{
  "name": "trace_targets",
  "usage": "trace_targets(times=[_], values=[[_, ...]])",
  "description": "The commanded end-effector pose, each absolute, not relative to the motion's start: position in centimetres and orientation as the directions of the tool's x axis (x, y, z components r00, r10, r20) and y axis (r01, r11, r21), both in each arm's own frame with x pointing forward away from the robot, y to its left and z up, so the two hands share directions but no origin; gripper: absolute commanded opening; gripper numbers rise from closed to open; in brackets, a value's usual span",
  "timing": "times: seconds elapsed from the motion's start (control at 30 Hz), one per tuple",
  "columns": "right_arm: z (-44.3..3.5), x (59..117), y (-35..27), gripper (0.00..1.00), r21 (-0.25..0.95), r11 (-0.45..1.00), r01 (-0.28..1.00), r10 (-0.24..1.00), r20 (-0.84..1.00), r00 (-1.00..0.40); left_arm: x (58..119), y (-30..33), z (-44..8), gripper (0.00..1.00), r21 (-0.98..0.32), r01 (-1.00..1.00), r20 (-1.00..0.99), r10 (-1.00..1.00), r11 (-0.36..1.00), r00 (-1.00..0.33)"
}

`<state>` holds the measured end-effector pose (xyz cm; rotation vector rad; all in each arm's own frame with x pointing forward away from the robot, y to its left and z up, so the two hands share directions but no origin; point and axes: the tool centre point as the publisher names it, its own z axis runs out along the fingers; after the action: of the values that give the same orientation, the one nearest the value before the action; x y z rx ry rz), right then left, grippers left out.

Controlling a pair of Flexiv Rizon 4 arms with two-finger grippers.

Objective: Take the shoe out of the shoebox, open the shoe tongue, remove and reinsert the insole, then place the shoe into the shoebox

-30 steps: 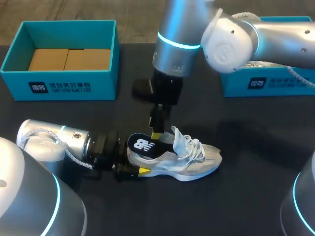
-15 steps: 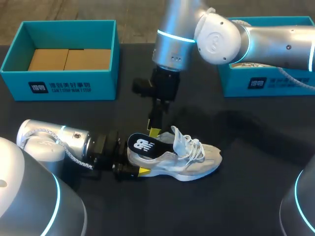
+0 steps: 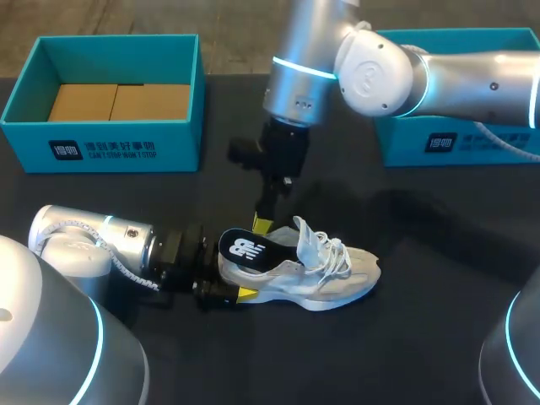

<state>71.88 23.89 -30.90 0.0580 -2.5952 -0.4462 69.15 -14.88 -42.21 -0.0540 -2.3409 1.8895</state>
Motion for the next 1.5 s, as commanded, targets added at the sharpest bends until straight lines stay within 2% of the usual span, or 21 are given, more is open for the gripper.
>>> trace_targets(times=[0.03, 1.17, 1.2, 1.23, 1.5], values=[[-30.6, 71.8, 23.1, 0.0, 0.34, 0.939, 0.051, -0.121, 0.466, -0.876, 69.2, -14.9, -42.3, 0.0, -0.975, -0.056, 0.081, 0.11, 0.216, -0.991], [-21.7, 71.9, 19.5, 0.0, 0.334, 0.928, 0.166, 0.059, 0.308, -0.949, 69.2, -14.9, -42.3, 0.0, -0.975, -0.056, 0.081, 0.11, 0.216, -0.991], [-21.6, 71.9, 19.5, 0.16, 0.334, 0.928, 0.166, 0.06, 0.307, -0.95, 69.2, -14.9, -42.3, 0.0, -0.975, -0.056, 0.081, 0.11, 0.216, -0.991], [-21.5, 72.0, 19.6, 0.26, 0.333, 0.928, 0.166, 0.06, 0.305, -0.95, 69.2, -14.9, -42.3, 0.0, -0.975, -0.056, 0.081, 0.11, 0.216, -0.991], [-21.8, 72.1, 20.5, 0.34, 0.311, 0.938, 0.155, 0.059, 0.299, -0.952, 69.2, -14.9, -42.3, 0.0, -0.975, -0.056, 0.081, 0.11, 0.216, -0.991]])
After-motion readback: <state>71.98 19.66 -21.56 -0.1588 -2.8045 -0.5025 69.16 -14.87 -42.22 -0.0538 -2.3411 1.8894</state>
